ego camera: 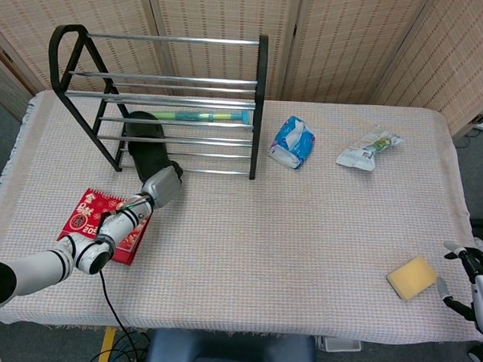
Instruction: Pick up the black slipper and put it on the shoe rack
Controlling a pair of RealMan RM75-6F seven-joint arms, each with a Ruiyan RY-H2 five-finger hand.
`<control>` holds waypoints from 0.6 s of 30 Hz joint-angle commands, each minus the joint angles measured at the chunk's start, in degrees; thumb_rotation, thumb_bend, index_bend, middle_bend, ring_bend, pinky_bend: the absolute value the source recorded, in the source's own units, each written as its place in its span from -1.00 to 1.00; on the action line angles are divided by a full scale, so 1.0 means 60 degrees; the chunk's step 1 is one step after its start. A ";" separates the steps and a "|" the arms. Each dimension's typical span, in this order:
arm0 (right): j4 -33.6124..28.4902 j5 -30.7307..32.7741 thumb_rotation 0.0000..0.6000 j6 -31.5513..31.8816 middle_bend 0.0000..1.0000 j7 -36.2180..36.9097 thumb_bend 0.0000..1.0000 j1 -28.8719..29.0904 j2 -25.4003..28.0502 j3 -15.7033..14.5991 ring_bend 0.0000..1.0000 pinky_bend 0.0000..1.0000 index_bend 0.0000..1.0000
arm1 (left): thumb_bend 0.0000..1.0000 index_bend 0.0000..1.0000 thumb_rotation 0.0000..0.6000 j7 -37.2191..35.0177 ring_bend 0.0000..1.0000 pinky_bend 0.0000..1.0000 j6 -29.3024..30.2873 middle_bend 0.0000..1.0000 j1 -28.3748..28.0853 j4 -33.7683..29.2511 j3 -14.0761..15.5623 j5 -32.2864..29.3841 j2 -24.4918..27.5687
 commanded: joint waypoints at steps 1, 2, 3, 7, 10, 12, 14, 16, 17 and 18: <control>-0.0012 -0.0011 1.00 0.0013 -0.26 -0.0012 -0.22 -0.0004 0.0009 0.0000 -0.49 -0.55 -0.59 | -0.63 -0.33 1.00 0.0141 -0.56 -0.13 0.0062 -0.58 -0.0028 -0.0042 0.0119 -0.0299 -0.0001; -0.0016 -0.0012 1.00 0.0023 -0.26 -0.0014 -0.22 -0.0008 0.0012 0.0002 -0.49 -0.55 -0.59 | -0.63 -0.33 1.00 0.0158 -0.56 -0.13 0.0091 -0.58 -0.0029 -0.0054 0.0146 -0.0371 -0.0003; -0.0019 -0.0011 1.00 0.0033 -0.26 -0.0016 -0.22 -0.0013 0.0013 0.0004 -0.49 -0.55 -0.59 | -0.63 -0.33 1.00 0.0174 -0.56 -0.13 0.0115 -0.58 -0.0027 -0.0080 0.0168 -0.0476 0.0001; -0.0015 0.0010 1.00 0.0038 -0.26 -0.0012 -0.22 -0.0033 0.0014 0.0000 -0.48 -0.55 -0.59 | -0.63 -0.37 1.00 0.0249 -0.56 -0.13 0.0357 -0.58 -0.0031 -0.0319 0.0259 -0.0740 0.0100; 0.0001 0.0015 1.00 0.0040 -0.26 0.0007 -0.22 -0.0041 0.0007 -0.0002 -0.48 -0.55 -0.59 | -0.63 -0.37 1.00 0.0359 -0.56 -0.13 0.0577 -0.58 -0.0017 -0.0630 0.0342 -0.1005 0.0248; 0.0015 0.0010 1.00 0.0043 -0.26 0.0024 -0.22 -0.0039 -0.0001 0.0002 -0.48 -0.55 -0.59 | -0.63 -0.37 1.00 0.0474 -0.56 -0.13 0.0696 -0.58 -0.0027 -0.0820 0.0437 -0.1141 0.0343; 0.0024 -0.0006 1.00 0.0048 -0.26 0.0041 -0.22 -0.0032 -0.0007 0.0006 -0.48 -0.55 -0.59 | -0.63 -0.37 1.00 0.0638 -0.56 -0.13 0.0779 -0.58 -0.0043 -0.0926 0.0544 -0.1373 0.0384; 0.0031 -0.0027 1.00 0.0053 -0.26 0.0048 -0.22 -0.0031 -0.0008 0.0001 -0.48 -0.55 -0.59 | -0.63 -0.36 1.00 0.0804 -0.56 -0.13 0.0864 -0.58 -0.0070 -0.1012 0.0628 -0.1682 0.0397; 0.0029 -0.0036 1.00 0.0062 -0.26 0.0049 -0.22 -0.0032 -0.0005 0.0001 -0.48 -0.55 -0.59 | -0.63 -0.36 1.00 0.0866 -0.56 -0.13 0.0892 -0.58 -0.0086 -0.1056 0.0661 -0.1813 0.0405; 0.0030 -0.0038 1.00 0.0068 -0.26 0.0049 -0.22 -0.0034 -0.0003 0.0003 -0.48 -0.55 -0.59 | -0.63 -0.36 1.00 0.0910 -0.56 -0.13 0.0934 -0.58 -0.0097 -0.1104 0.0685 -0.1938 0.0413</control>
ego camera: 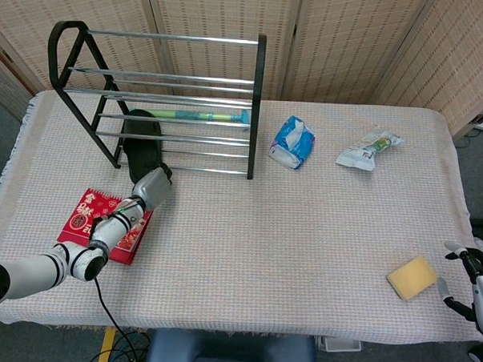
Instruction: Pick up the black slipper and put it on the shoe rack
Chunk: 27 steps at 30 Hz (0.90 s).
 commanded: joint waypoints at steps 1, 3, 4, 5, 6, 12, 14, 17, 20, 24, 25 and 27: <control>0.0000 -0.0010 1.00 0.0017 -0.26 0.0005 -0.22 -0.0005 0.0006 0.0001 -0.48 -0.55 -0.59 | -0.63 -0.37 1.00 0.0224 -0.56 -0.13 0.0182 -0.58 -0.0048 -0.0188 0.0136 -0.0441 0.0045; 0.0005 -0.0011 1.00 0.0033 -0.26 0.0015 -0.22 -0.0015 0.0004 0.0001 -0.48 -0.55 -0.59 | -0.63 -0.38 1.00 0.0339 -0.56 -0.13 0.0305 -0.58 -0.0072 -0.0277 0.0201 -0.0694 0.0050; 0.0007 -0.0013 1.00 0.0032 -0.26 0.0016 -0.22 -0.0018 0.0004 -0.0004 -0.48 -0.55 -0.59 | -0.63 -0.39 1.00 0.0430 -0.56 -0.13 0.0408 -0.58 -0.0084 -0.0323 0.0241 -0.0851 0.0043; 0.0008 -0.0020 1.00 0.0034 -0.26 0.0014 -0.22 -0.0021 0.0003 -0.0008 -0.48 -0.55 -0.59 | -0.63 -0.40 1.00 0.0512 -0.56 -0.13 0.0473 -0.58 -0.0099 -0.0368 0.0275 -0.0990 0.0041; 0.0008 -0.0027 1.00 0.0042 -0.26 0.0015 -0.22 -0.0027 0.0003 -0.0014 -0.48 -0.55 -0.59 | -0.63 -0.40 1.00 0.0595 -0.56 -0.13 0.0538 -0.58 -0.0116 -0.0426 0.0304 -0.1149 0.0045; 0.0002 -0.0050 1.00 0.0113 -0.26 0.0026 -0.22 -0.0069 0.0013 -0.0023 -0.48 -0.55 -0.59 | -0.63 -0.43 1.00 0.1135 -0.56 -0.13 0.1000 -0.58 -0.0292 -0.0808 0.0458 -0.2222 0.0083; 0.0011 -0.0057 1.00 0.0128 -0.26 0.0028 -0.22 -0.0078 0.0012 -0.0026 -0.48 -0.55 -0.59 | -0.63 -0.43 1.00 0.1207 -0.56 -0.13 0.1182 -0.58 -0.0316 -0.0833 0.0489 -0.2354 0.0050; 0.0005 -0.0075 1.00 0.0146 -0.26 0.0034 -0.22 -0.0089 0.0014 -0.0033 -0.48 -0.55 -0.59 | -0.63 -0.44 1.00 0.1229 -0.56 -0.13 0.1250 -0.58 -0.0350 -0.0880 0.0521 -0.2533 0.0038; 0.0013 -0.0075 1.00 0.0174 -0.26 0.0038 -0.22 -0.0109 0.0019 -0.0034 -0.48 -0.55 -0.59 | -0.63 -0.47 1.00 0.1166 -0.56 -0.13 0.1315 -0.58 -0.0380 -0.1058 0.0517 -0.2684 0.0117; 0.0034 -0.0064 1.00 0.0189 -0.26 0.0077 -0.22 -0.0120 0.0023 -0.0025 -0.48 -0.55 -0.59 | -0.63 -0.57 1.00 0.0958 -0.56 -0.13 0.1472 -0.58 -0.0364 -0.1442 0.0504 -0.2661 0.0281; 0.0048 -0.0068 1.00 0.0188 -0.26 0.0090 -0.22 -0.0117 0.0021 -0.0022 -0.48 -0.55 -0.59 | -0.63 -0.59 1.00 0.0893 -0.56 -0.13 0.1541 -0.58 -0.0350 -0.1572 0.0513 -0.2587 0.0341; 0.0066 -0.0077 1.00 0.0182 -0.26 0.0101 -0.22 -0.0111 0.0018 -0.0023 -0.48 -0.55 -0.59 | -0.63 -0.62 1.00 0.0747 -0.56 -0.13 0.1693 -0.58 -0.0309 -0.1825 0.0489 -0.2498 0.0461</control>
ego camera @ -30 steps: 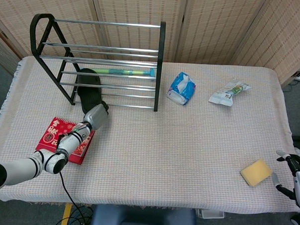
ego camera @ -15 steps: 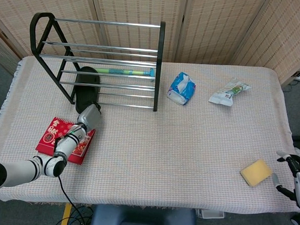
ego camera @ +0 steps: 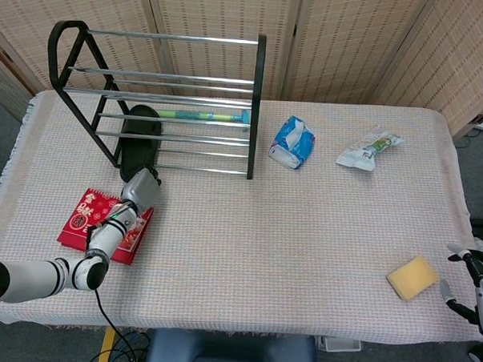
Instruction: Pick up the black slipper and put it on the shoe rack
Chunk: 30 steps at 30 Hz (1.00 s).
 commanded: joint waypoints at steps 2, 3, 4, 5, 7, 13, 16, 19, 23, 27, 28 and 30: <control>0.0022 -0.0007 1.00 -0.0009 -0.26 0.0025 -0.22 0.0008 0.0005 0.0003 -0.48 -0.55 -0.59 | -0.63 -0.62 1.00 -0.0435 -0.56 -0.13 0.0393 -0.58 0.0118 -0.0693 -0.0101 0.0187 0.0371; 0.0024 -0.0004 1.00 -0.0009 -0.26 0.0033 -0.22 0.0008 0.0012 0.0007 -0.48 -0.55 -0.59 | -0.63 -0.62 1.00 -0.0588 -0.56 -0.13 0.0488 -0.58 0.0164 -0.0907 -0.0149 0.0240 0.0488; 0.0025 -0.0004 1.00 -0.0009 -0.26 0.0039 -0.22 0.0010 0.0021 0.0011 -0.48 -0.55 -0.59 | -0.63 -0.62 1.00 -0.0754 -0.56 -0.13 0.0593 -0.58 0.0221 -0.1128 -0.0194 0.0321 0.0612; 0.0026 -0.0003 1.00 -0.0012 -0.26 0.0042 -0.22 0.0013 0.0036 0.0014 -0.48 -0.55 -0.59 | -0.63 -0.61 1.00 -0.0960 -0.56 -0.13 0.0724 -0.58 0.0302 -0.1417 -0.0228 0.0468 0.0783; 0.0020 -0.0009 1.00 -0.0020 -0.26 0.0044 -0.22 0.0024 0.0064 0.0022 -0.48 -0.55 -0.59 | -0.63 -0.61 1.00 -0.1313 -0.56 -0.13 0.0929 -0.58 0.0470 -0.1889 -0.0231 0.0819 0.1084; -0.0027 0.0056 1.00 -0.0041 -0.26 0.0042 -0.22 0.0037 0.0169 0.0068 -0.48 -0.55 -0.59 | -0.63 -0.59 1.00 -0.2298 -0.56 -0.13 0.1673 -0.58 0.1164 -0.3041 -0.0085 0.1913 0.1943; -0.0035 0.0066 1.00 -0.0082 -0.26 0.0055 -0.22 0.0060 0.0193 0.0076 -0.48 -0.55 -0.59 | -0.63 -0.57 1.00 -0.3087 -0.56 -0.13 0.2101 -0.58 0.1684 -0.3382 -0.0126 0.2290 0.2297; -0.0053 0.0041 1.00 -0.0174 -0.26 0.0036 -0.22 0.0103 0.0229 0.0053 -0.48 -0.55 -0.59 | -0.63 -0.56 1.00 -0.3796 -0.56 -0.13 0.2483 -0.58 0.2225 -0.3547 -0.0119 0.2632 0.2593; -0.0088 0.0007 1.00 -0.0286 -0.26 -0.0016 -0.22 0.0183 0.0287 0.0051 -0.48 -0.55 -0.59 | -0.63 -0.54 1.00 -0.4624 -0.56 -0.13 0.3030 -0.58 0.2957 -0.3647 -0.0120 0.3005 0.2934; -0.0105 -0.0002 1.00 -0.0494 -0.26 -0.0118 -0.22 0.0312 0.0382 0.0054 -0.48 -0.55 -0.59 | -0.63 -0.52 1.00 -0.5537 -0.56 -0.13 0.3482 -0.58 0.3717 -0.3727 -0.0191 0.3165 0.3205; -0.0119 -0.0012 1.00 -0.0567 -0.26 -0.0144 -0.22 0.0358 0.0422 0.0052 -0.48 -0.55 -0.59 | -0.63 -0.52 1.00 -0.5858 -0.56 -0.13 0.3601 -0.58 0.3964 -0.3722 -0.0222 0.3204 0.3262; -0.0139 -0.0017 1.00 -0.0652 -0.26 -0.0165 -0.22 0.0424 0.0466 0.0063 -0.48 -0.55 -0.59 | -0.63 -0.52 1.00 -0.6275 -0.56 -0.13 0.3786 -0.58 0.4321 -0.3665 -0.0264 0.3273 0.3303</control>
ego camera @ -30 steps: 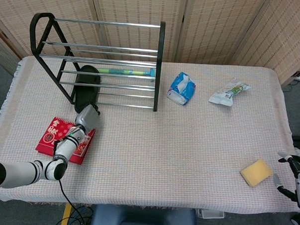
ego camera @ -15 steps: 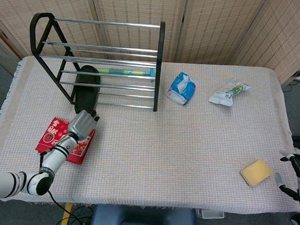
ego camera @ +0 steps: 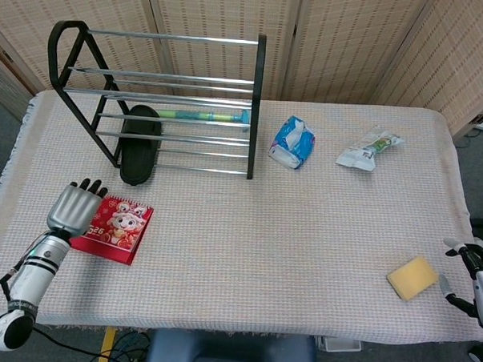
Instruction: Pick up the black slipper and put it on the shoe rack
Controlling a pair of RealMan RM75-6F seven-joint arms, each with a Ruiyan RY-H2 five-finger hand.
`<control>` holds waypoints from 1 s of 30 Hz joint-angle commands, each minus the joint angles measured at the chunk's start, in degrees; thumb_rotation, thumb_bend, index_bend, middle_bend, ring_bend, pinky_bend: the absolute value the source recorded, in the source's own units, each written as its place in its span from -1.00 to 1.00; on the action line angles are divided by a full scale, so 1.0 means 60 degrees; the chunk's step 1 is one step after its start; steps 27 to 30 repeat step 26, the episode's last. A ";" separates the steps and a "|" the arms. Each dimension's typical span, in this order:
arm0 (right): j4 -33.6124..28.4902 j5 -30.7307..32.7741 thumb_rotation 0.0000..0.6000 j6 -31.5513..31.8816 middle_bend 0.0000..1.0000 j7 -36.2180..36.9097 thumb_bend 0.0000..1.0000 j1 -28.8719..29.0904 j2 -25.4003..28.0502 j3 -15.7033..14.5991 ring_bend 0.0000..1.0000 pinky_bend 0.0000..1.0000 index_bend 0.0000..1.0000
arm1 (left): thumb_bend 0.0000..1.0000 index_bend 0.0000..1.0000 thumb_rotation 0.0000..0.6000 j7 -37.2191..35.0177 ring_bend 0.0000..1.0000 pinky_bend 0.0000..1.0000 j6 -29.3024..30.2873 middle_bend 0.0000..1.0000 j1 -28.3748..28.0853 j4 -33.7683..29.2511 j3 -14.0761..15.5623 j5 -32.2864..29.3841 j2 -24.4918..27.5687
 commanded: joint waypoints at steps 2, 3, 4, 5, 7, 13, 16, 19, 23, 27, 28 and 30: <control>-0.0042 0.0016 1.00 -0.0186 -0.26 -0.0040 -0.21 0.0143 0.0087 0.0029 -0.48 -0.55 -0.59 | -0.63 -0.51 1.00 -0.1235 -0.56 -0.13 0.0732 -0.58 0.1013 0.0201 -0.0188 0.0379 0.0106; -0.0048 0.0027 1.00 -0.0218 -0.26 -0.0049 -0.21 0.0168 0.0091 0.0038 -0.48 -0.55 -0.59 | -0.63 -0.51 1.00 -0.1473 -0.56 -0.13 0.0901 -0.58 0.1215 0.0318 -0.0239 0.0470 0.0038; -0.0059 0.0030 1.00 -0.0253 -0.26 -0.0064 -0.21 0.0197 0.0095 0.0042 -0.48 -0.55 -0.59 | -0.63 -0.51 1.00 -0.1773 -0.56 -0.13 0.1102 -0.58 0.1476 0.0462 -0.0301 0.0572 -0.0049; -0.0069 0.0030 1.00 -0.0283 -0.26 -0.0075 -0.21 0.0215 0.0100 0.0036 -0.48 -0.55 -0.59 | -0.63 -0.50 1.00 -0.1979 -0.56 -0.13 0.1218 -0.58 0.1643 0.0562 -0.0346 0.0665 -0.0107; -0.0088 0.0023 1.00 -0.0345 -0.26 -0.0108 -0.21 0.0248 0.0117 0.0020 -0.48 -0.55 -0.59 | -0.63 -0.50 1.00 -0.2508 -0.56 -0.13 0.1464 -0.58 0.2025 0.0744 -0.0468 0.0770 -0.0216; -0.0071 -0.0115 1.00 -0.0550 -0.26 -0.0320 -0.20 0.0362 0.0140 -0.0102 -0.48 -0.55 -0.59 | -0.63 -0.48 1.00 -0.4258 -0.56 -0.13 0.2372 -0.58 0.3225 0.1247 -0.0815 0.1573 -0.0648; -0.0067 -0.0120 1.00 -0.0583 -0.26 -0.0275 -0.20 0.0374 0.0098 -0.0137 -0.48 -0.55 -0.59 | -0.63 -0.45 1.00 -0.4535 -0.56 -0.13 0.2793 -0.57 0.3652 0.1346 -0.0889 0.1896 -0.0801; -0.0006 -0.0093 1.00 -0.0611 -0.26 -0.0188 -0.20 0.0386 0.0014 -0.0155 -0.48 -0.55 -0.59 | -0.63 -0.40 1.00 -0.4528 -0.56 -0.13 0.3063 -0.55 0.4036 0.1442 -0.0791 0.2317 -0.0950; 0.0093 -0.0135 1.00 -0.0686 -0.26 0.0020 -0.20 0.0421 -0.0125 -0.0223 -0.48 -0.55 -0.59 | -0.63 -0.41 1.00 -0.4949 -0.56 -0.13 0.3278 -0.55 0.4585 0.1434 -0.0795 0.2642 -0.1048; 0.0172 -0.0142 1.00 -0.0730 -0.26 0.0131 -0.20 0.0439 -0.0192 -0.0260 -0.48 -0.55 -0.59 | -0.63 -0.41 1.00 -0.5194 -0.56 -0.13 0.3546 -0.55 0.4946 0.1436 -0.0870 0.2881 -0.1093; 0.0172 -0.0142 1.00 -0.0730 -0.26 0.0131 -0.20 0.0439 -0.0192 -0.0260 -0.48 -0.55 -0.59 | -0.63 -0.41 1.00 -0.5194 -0.56 -0.13 0.3546 -0.55 0.4946 0.1436 -0.0870 0.2881 -0.1093; 0.0172 -0.0142 1.00 -0.0730 -0.26 0.0131 -0.20 0.0439 -0.0192 -0.0260 -0.48 -0.55 -0.59 | -0.63 -0.41 1.00 -0.5194 -0.56 -0.13 0.3546 -0.55 0.4946 0.1436 -0.0870 0.2881 -0.1093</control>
